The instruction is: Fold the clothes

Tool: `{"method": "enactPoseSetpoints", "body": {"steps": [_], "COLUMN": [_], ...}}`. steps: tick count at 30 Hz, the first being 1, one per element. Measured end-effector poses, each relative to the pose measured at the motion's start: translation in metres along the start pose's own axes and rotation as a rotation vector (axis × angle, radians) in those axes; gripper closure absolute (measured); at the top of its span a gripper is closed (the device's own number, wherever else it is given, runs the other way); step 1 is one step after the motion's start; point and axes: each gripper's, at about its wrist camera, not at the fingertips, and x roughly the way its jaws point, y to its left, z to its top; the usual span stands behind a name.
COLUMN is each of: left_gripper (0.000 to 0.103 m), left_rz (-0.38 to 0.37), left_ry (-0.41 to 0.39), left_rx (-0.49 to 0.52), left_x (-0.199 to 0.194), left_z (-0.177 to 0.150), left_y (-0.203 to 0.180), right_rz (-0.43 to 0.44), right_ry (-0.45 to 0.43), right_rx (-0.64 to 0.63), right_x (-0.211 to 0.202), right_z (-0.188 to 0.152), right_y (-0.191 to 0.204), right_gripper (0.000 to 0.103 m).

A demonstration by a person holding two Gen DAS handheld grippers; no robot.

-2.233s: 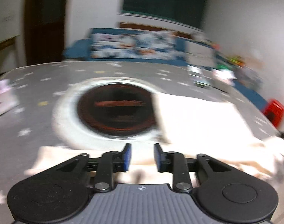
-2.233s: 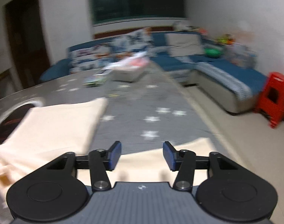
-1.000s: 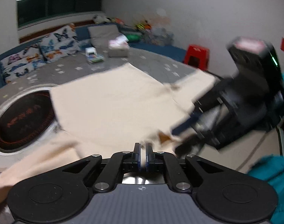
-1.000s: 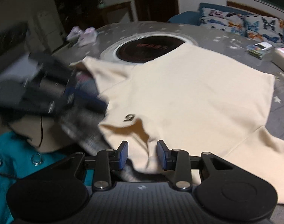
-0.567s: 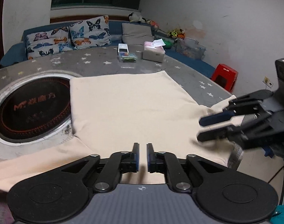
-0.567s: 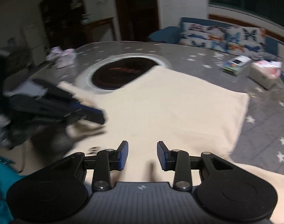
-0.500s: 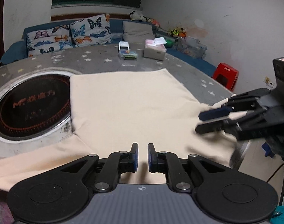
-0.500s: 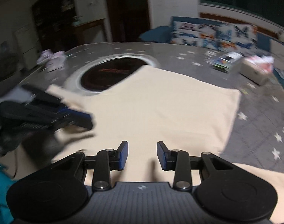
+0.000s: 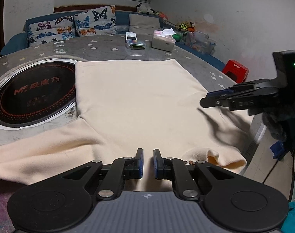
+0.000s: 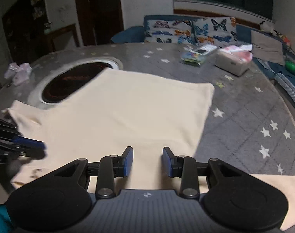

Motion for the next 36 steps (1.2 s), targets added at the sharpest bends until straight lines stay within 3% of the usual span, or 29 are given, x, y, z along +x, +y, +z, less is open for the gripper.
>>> {"method": "enactPoseSetpoints", "body": {"steps": [7, 11, 15, 21, 23, 25, 30, 33, 35, 36], "left_gripper": [0.090, 0.076, 0.075, 0.054, 0.041, 0.039, 0.042, 0.050, 0.082, 0.088], "left_rz": [0.055, 0.175, 0.298, 0.392, 0.405, 0.423, 0.439, 0.460, 0.486, 0.498], "left_ry": [-0.054, -0.114, -0.132, -0.168, -0.180, -0.181, -0.194, -0.213, -0.210, -0.207], "left_rx": [-0.085, -0.203, -0.321, -0.542, -0.602, -0.676, -0.854, -0.876, -0.861, -0.852], "left_x": [-0.029, -0.056, -0.078, -0.105, -0.109, -0.112, -0.114, -0.115, -0.112, -0.110], "left_z": [-0.006, -0.013, -0.025, -0.037, -0.037, -0.038, -0.046, -0.045, -0.044, -0.043], "left_y": [0.018, 0.043, 0.073, 0.119, 0.132, 0.146, 0.180, 0.191, 0.198, 0.201], "right_rz": [-0.010, 0.019, 0.038, 0.047, 0.046, 0.047, 0.048, 0.047, 0.046, 0.045], "right_ry": [-0.008, -0.017, -0.005, 0.005, 0.009, 0.009, 0.010, 0.010, 0.010, 0.010], "right_rx": [-0.012, -0.038, -0.054, -0.062, -0.061, -0.062, -0.062, -0.062, -0.062, -0.063], "right_x": [-0.004, -0.005, -0.001, 0.003, 0.005, 0.004, 0.005, 0.005, 0.005, 0.006], "right_z": [-0.001, 0.002, 0.003, 0.002, 0.001, 0.002, 0.001, 0.001, 0.001, 0.001], "right_y": [0.002, 0.014, 0.021, 0.026, 0.025, 0.026, 0.025, 0.026, 0.026, 0.026], "right_gripper": [0.071, 0.070, 0.070, 0.066, 0.065, 0.065, 0.064, 0.064, 0.064, 0.064]}}
